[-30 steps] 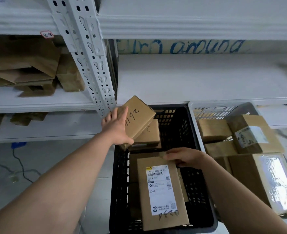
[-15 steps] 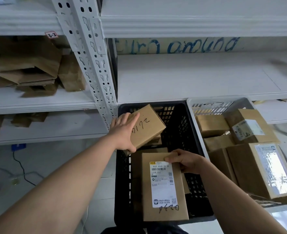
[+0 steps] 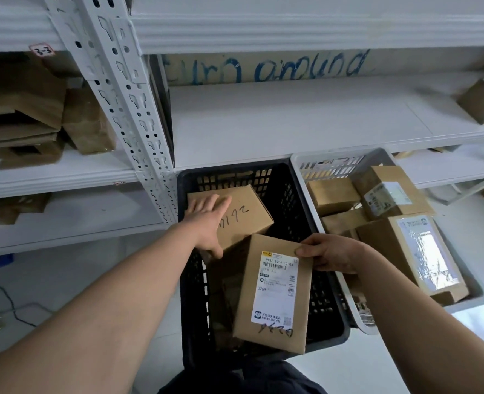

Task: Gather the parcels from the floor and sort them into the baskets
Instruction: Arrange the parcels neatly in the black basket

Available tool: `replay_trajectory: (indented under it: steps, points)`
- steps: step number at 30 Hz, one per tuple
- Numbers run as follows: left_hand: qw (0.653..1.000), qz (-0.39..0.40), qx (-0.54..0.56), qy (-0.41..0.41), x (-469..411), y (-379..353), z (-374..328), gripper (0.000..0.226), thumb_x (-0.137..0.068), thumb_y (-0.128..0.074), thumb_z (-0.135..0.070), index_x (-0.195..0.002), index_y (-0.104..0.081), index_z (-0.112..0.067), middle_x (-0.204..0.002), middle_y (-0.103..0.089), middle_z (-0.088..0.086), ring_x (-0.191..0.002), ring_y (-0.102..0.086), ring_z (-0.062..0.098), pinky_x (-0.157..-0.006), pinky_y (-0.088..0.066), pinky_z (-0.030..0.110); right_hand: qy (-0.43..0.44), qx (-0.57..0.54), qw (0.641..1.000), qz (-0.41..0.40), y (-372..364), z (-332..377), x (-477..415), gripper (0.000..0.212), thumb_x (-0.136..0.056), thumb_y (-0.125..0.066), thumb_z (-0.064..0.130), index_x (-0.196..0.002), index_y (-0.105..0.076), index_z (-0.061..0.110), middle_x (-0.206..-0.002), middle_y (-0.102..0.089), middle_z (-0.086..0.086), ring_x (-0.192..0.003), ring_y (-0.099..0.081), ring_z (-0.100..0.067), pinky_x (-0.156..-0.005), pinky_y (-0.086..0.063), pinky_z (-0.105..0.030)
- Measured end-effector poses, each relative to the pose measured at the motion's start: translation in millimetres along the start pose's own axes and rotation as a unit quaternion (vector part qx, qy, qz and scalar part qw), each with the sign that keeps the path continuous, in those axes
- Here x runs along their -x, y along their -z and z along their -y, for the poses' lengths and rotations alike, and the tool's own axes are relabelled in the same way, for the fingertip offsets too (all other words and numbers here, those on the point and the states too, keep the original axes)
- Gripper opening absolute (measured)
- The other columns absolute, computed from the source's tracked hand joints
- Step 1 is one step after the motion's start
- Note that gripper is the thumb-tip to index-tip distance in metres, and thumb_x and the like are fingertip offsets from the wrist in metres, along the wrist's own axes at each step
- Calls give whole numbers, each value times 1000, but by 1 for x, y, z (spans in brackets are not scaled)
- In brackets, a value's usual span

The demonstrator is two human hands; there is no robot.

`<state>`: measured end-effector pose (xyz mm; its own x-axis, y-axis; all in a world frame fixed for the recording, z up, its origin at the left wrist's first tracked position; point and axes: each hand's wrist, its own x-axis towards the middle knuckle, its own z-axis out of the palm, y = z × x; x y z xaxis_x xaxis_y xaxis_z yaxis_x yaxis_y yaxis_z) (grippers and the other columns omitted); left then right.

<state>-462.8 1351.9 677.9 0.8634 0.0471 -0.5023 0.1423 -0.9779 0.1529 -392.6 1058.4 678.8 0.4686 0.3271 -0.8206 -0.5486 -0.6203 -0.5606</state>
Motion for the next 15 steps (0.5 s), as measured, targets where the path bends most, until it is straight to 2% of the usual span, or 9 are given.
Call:
replay_trajectory:
  steps: [4, 7, 10, 13, 15]
  points:
    - [1000, 24, 15, 10, 0, -6, 4, 143, -59, -86, -44, -149, 24, -33, -160, 21, 0, -147, 15, 30, -118, 2, 47, 12, 3, 1000, -20, 6, -7, 6, 28, -87, -70, 17, -113, -61, 10, -105, -71, -5, -101, -64, -18, -89, -48, -29]
    - [998, 44, 21, 25, 0, -11, 8, 141, -60, -87, -40, -148, 23, -35, -160, 22, -1, -147, 14, 29, -118, -2, 48, 14, 25, 999, -41, 14, -16, 9, 29, -85, -73, 20, -110, -64, 10, -100, -75, -5, -102, -67, -21, -99, -48, -36]
    - [999, 35, -24, 21, 1, -13, 4, 140, -63, -86, -35, -149, 24, -33, -160, 22, 2, -147, 11, 32, -119, -2, 48, -14, 80, 995, -54, 22, -29, 13, 27, -75, -78, 20, -98, -72, 8, -106, -72, -18, -101, -68, -28, -104, -46, -45]
    - [998, 22, -63, 4, 2, -13, 3, 141, -60, -86, -31, -149, 23, -32, -160, 18, 4, -147, 5, 34, -120, -3, 48, -24, 139, 986, -86, 25, -41, 15, 13, -76, -73, 15, -85, -77, 7, -102, -72, -21, -96, -68, -28, -100, -48, -45]
    - [997, 25, -71, -9, 3, -14, 5, 144, -58, -88, -31, -149, 23, -33, -160, 16, 3, -147, 2, 34, -121, -4, 48, -19, 154, 982, -108, 22, -38, 18, 13, -79, -73, 17, -89, -75, 10, -100, -73, -17, -92, -67, -24, -98, -50, -42]
